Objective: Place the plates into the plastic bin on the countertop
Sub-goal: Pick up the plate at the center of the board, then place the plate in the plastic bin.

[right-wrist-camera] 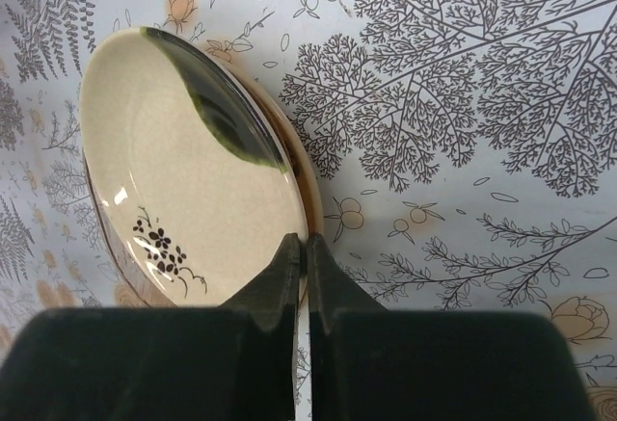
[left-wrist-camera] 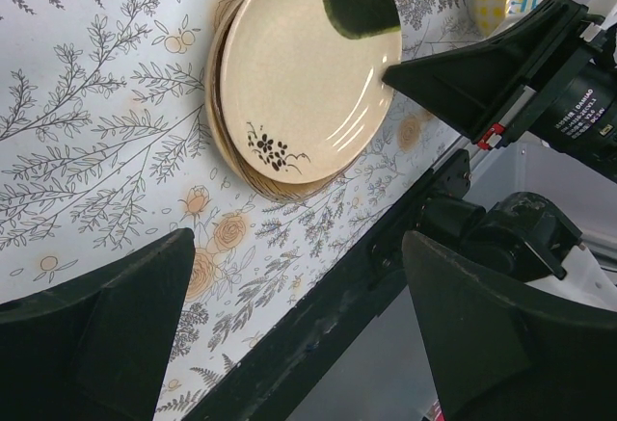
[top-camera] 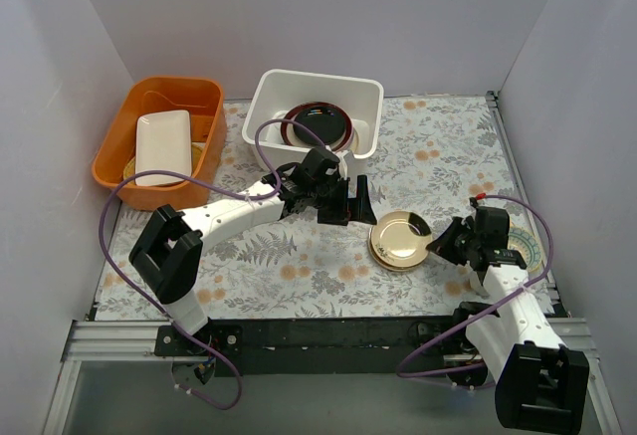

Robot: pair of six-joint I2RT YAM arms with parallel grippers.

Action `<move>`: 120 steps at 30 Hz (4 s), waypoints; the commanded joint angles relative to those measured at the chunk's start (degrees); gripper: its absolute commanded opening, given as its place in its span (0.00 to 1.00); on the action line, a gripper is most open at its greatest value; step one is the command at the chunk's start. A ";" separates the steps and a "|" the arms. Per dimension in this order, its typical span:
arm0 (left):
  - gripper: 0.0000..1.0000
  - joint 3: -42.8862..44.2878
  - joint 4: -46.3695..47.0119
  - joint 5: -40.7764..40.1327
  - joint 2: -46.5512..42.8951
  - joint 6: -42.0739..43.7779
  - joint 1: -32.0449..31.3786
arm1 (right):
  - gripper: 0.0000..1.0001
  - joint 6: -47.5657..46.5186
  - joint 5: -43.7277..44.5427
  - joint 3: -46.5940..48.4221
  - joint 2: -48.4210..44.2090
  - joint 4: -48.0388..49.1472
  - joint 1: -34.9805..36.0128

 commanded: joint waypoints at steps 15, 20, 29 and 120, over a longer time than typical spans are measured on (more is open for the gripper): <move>0.87 -5.63 4.05 1.24 -2.84 -2.03 -0.44 | 0.01 -0.20 -2.00 2.73 -4.76 0.00 0.12; 0.87 -7.22 7.04 1.85 -3.98 -3.17 -0.44 | 0.01 0.24 -2.53 4.40 -6.17 -1.67 0.12; 0.85 -9.85 12.75 4.05 -3.63 -5.63 -0.44 | 0.01 0.94 -6.03 7.48 -7.14 -2.38 0.12; 0.00 35.65 -13.34 0.80 9.01 10.36 14.68 | 0.95 1.56 -16.24 5.72 -10.13 0.00 0.12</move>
